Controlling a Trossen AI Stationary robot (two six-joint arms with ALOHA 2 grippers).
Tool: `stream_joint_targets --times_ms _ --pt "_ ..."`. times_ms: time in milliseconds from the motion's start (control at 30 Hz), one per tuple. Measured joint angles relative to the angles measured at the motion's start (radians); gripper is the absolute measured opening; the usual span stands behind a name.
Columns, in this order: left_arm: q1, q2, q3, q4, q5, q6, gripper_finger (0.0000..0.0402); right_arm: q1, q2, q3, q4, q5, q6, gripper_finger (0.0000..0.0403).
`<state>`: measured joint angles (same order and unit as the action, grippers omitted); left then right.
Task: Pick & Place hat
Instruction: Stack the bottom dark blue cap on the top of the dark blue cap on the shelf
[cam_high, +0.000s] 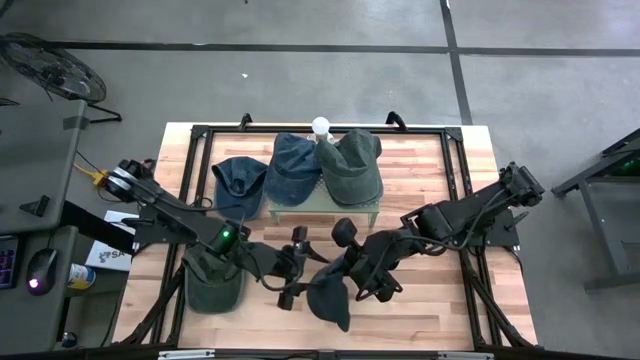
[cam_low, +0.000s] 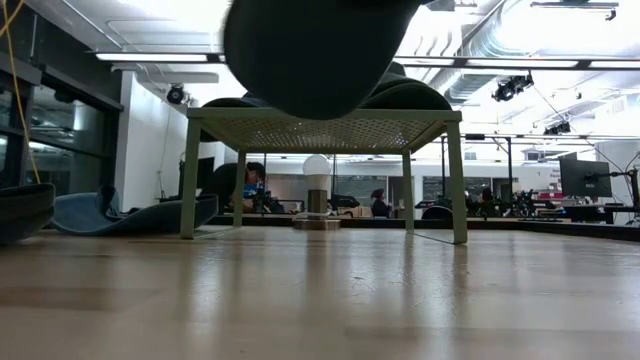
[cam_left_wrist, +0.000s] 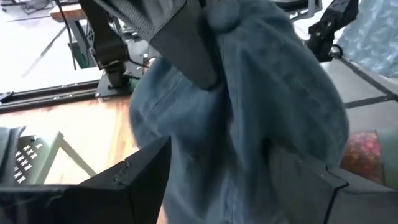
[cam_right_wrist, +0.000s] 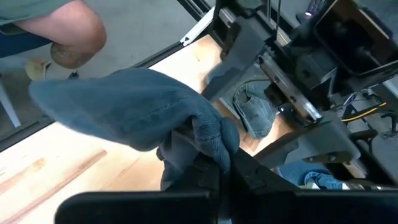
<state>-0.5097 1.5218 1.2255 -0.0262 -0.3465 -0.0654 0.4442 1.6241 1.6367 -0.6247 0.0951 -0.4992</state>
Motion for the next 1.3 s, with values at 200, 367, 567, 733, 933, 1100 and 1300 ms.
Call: stream_joint_targets --times_ms 200,367,567,733,933,1100,1300 --pt "0.0 0.01 0.0 0.046 0.051 0.004 0.027 0.0 0.0 0.0 0.001 -0.001 0.0 0.0" --pt "0.0 0.01 0.0 0.054 0.085 -0.014 0.0265 0.0 0.0 0.0 0.001 0.002 0.0 0.0" --pt "0.0 0.01 0.0 0.065 0.094 -0.022 0.0211 0.0 0.0 0.0 0.009 0.004 -0.004 0.0" --pt "0.0 0.01 0.0 0.08 0.094 -0.026 0.0153 0.0 0.0 0.0 0.025 0.005 -0.007 0.0" --pt "0.0 0.01 0.0 0.08 0.079 -0.02 0.0054 0.0 0.0 0.0 0.025 0.006 -0.007 0.0" --pt "0.0 0.01 0.0 0.079 0.071 -0.018 0.0013 0.001 0.0 0.0 0.025 0.005 -0.006 0.0" --pt "0.0 0.01 0.0 0.074 0.07 -0.017 0.0005 0.001 0.0 0.0 0.03 0.04 0.072 0.0002"
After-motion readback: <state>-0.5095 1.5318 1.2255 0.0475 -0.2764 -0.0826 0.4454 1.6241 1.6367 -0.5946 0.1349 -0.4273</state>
